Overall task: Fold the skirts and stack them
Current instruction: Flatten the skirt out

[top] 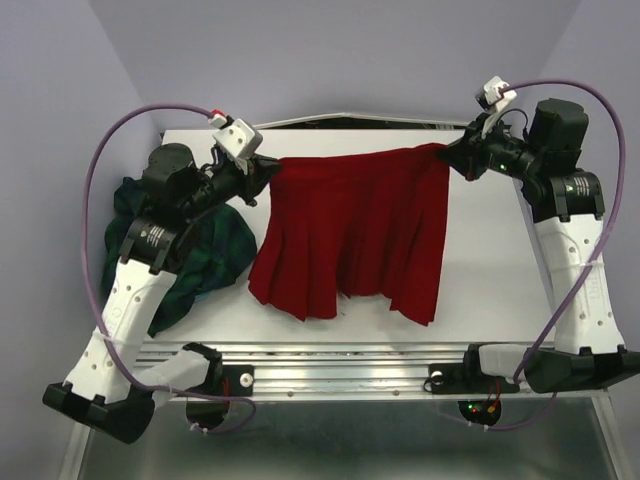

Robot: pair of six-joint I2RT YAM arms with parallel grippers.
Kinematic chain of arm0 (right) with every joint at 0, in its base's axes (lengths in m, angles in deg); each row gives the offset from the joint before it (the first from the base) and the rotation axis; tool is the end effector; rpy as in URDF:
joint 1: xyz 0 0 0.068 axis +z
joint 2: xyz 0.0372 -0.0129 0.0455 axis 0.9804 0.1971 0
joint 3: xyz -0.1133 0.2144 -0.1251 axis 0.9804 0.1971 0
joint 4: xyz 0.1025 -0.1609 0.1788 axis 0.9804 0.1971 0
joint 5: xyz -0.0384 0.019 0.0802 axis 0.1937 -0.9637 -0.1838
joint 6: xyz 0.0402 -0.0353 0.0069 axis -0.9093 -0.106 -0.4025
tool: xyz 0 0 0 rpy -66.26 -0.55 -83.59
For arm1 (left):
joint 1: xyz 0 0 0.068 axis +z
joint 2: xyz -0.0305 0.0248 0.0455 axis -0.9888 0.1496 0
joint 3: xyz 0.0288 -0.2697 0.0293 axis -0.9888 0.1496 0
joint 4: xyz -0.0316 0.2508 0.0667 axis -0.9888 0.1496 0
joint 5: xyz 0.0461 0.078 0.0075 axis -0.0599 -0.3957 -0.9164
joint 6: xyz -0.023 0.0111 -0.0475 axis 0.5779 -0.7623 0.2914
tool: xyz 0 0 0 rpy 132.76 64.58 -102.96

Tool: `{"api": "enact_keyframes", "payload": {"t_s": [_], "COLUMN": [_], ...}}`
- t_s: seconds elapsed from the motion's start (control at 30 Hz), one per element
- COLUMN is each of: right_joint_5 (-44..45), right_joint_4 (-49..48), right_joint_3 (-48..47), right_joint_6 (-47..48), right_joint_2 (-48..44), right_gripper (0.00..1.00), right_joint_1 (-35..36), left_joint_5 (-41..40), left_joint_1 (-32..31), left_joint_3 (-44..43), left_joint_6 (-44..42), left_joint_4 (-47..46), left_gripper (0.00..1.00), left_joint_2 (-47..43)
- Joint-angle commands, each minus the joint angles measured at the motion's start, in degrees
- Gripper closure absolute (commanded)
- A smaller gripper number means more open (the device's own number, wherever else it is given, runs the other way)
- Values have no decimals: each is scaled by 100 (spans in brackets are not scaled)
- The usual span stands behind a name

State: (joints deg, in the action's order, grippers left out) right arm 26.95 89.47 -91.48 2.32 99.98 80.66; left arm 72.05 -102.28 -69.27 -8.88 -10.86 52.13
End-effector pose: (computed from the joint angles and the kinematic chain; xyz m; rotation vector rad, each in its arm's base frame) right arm 0.2350 0.0306 0.4823 -0.7076 1.7081 0.4886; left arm 0.1804 -0.0873 0.4821 0.8000 1.2977 -0.5060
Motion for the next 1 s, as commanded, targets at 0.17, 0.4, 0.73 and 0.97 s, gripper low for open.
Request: {"api": "enact_keyframes", "payload": {"t_s": [0.17, 0.4, 0.73, 0.97], "right_joint_5": [872, 1548, 2323, 1296], "right_joint_4": [-1145, -2190, -3790, -5531], "right_joint_3": [34, -1018, -4948, -2422], "right_joint_6": [167, 193, -264, 262], "right_joint_2": [826, 2353, 4905, 4213], "right_gripper": [99, 99, 99, 99], "right_joint_1": [-114, -114, -387, -387], "left_joint_5": [-275, -662, -1708, -1489], "left_joint_1": [102, 102, 269, 278], "left_joint_3": [-373, -2014, -6177, -2530], "left_joint_6": [-77, -323, -526, -1325], "left_joint_4": [-743, -1308, -2043, -5280], "left_gripper": [100, 100, 100, 100], "left_joint_2": [1136, 3364, 6024, 4777]}}
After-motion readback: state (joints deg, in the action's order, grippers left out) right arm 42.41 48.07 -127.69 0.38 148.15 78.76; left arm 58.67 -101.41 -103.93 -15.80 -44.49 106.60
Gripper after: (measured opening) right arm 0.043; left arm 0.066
